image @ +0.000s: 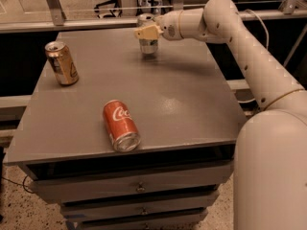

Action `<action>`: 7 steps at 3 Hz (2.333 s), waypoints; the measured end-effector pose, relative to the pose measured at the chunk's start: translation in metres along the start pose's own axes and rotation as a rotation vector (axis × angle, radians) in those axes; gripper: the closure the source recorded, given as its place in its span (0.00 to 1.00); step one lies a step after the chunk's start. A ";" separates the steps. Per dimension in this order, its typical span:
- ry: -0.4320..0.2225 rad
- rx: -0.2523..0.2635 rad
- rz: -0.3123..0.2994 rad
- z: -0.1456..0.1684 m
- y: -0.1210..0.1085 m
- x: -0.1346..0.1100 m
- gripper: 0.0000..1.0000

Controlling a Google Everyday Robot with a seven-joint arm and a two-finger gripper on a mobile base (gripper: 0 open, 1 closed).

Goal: Move 7up can near orange can

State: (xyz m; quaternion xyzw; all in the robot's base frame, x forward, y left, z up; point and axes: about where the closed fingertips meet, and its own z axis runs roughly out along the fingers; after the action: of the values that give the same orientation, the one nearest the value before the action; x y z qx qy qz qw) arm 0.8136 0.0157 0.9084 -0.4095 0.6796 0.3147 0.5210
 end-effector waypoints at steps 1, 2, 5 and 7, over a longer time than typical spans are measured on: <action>-0.063 -0.114 -0.040 0.017 0.043 -0.031 0.88; -0.064 -0.119 -0.039 0.020 0.045 -0.031 1.00; -0.113 -0.337 -0.032 0.081 0.118 -0.039 1.00; -0.132 -0.536 -0.061 0.122 0.197 -0.046 1.00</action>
Offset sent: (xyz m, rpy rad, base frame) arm -0.0206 0.0332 0.0206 0.0404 -0.0302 0.0940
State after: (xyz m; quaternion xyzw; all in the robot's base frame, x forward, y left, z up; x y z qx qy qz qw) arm 0.7001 0.2220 0.9217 -0.5317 0.5240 0.4932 0.4466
